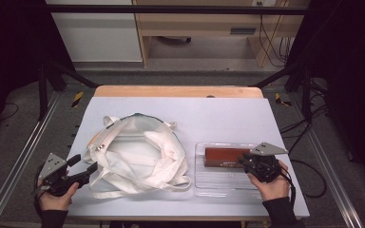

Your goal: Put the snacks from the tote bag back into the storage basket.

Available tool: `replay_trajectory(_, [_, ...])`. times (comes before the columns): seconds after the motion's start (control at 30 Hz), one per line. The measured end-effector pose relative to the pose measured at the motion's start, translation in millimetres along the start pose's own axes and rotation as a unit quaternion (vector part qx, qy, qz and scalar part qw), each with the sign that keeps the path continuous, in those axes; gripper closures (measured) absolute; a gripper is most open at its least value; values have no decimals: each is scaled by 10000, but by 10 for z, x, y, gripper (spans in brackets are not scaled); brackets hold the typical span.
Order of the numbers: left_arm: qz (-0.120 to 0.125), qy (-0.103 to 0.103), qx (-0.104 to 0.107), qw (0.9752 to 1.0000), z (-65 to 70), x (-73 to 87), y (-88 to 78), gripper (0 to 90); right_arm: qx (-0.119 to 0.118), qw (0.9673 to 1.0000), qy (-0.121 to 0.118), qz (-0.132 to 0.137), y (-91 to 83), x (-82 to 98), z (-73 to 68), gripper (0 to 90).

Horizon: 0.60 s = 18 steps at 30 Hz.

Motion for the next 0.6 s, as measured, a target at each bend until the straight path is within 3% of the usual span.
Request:
replay_trajectory(0.2, [28, 1, 46, 10000, 19, -9, -6, 253, 435, 9971, 214, 583, -175, -77, 128, 361])
replay_trajectory(0.3, [37, 4, 44, 10000, 20, -11, -9, 246, 566, 9944, 273, 844, -272, -82, 176, 267])
replay_trajectory(0.4, [52, 7, 49, 10000, 24, -13, -10, 243, 672, 9926, 374, 940, -335, -49, 217, 182])
replay_trajectory(0.6, [58, 36, 79, 9999, 34, -12, -8, 233, 829, 9906, 587, 911, -395, 103, 285, 112])
Point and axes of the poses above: each handheld gripper's, and its own axes: y roughly forward along the jaws, x roughly out of its underside, z roughly to its right, the point moved 9 cm from there along y, roughly forward along the jaws, and after that the axes turned 12 degrees about -y, right-handed, at the moved point
